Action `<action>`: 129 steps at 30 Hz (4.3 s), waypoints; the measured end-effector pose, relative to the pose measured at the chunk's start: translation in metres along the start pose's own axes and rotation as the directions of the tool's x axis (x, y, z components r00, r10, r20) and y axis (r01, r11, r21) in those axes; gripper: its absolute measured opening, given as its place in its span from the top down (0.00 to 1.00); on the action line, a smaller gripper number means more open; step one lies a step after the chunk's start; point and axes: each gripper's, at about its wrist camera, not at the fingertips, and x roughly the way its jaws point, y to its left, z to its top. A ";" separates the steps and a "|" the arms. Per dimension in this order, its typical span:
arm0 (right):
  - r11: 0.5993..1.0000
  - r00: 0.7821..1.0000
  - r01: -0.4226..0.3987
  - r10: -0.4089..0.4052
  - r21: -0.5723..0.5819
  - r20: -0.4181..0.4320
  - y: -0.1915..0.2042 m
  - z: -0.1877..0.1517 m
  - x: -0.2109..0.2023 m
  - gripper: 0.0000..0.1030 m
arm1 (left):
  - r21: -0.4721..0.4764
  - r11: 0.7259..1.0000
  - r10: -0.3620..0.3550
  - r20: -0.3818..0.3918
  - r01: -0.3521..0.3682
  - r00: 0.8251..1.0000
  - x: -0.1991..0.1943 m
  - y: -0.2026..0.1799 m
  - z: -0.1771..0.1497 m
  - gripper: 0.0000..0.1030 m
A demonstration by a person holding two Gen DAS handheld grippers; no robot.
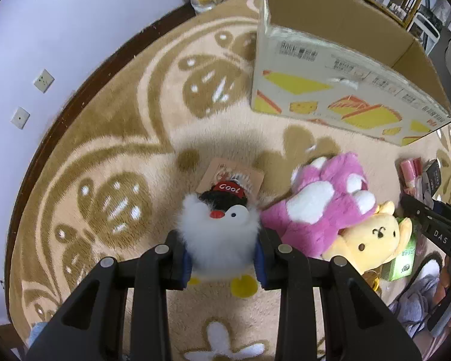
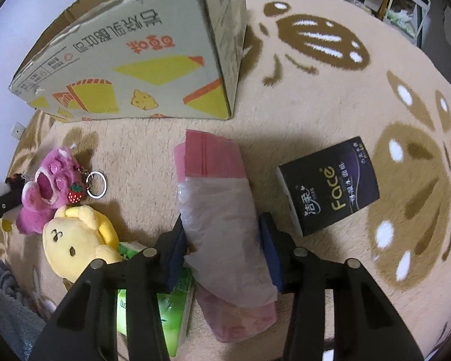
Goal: Organize soft objects
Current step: 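Lift the penguin and bag roll over the box and release both inside, then withdraw both open tools from the box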
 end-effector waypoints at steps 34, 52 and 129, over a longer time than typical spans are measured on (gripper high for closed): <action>0.976 0.939 -0.211 0.188 0.052 0.289 -0.005 0.000 -0.083 0.82 | -0.007 1.000 0.015 0.343 -0.013 0.939 -0.065 0.001 -0.003 0.72; 0.969 0.858 -0.246 0.215 0.008 0.466 0.000 0.011 -0.142 0.82 | 0.008 1.000 0.006 0.535 -0.013 0.845 -0.112 0.002 0.007 0.72; 0.977 0.840 -0.214 0.184 0.001 0.511 -0.006 0.108 -0.114 0.00 | 0.071 0.993 0.036 0.577 -0.094 0.816 -0.057 -0.044 0.109 0.00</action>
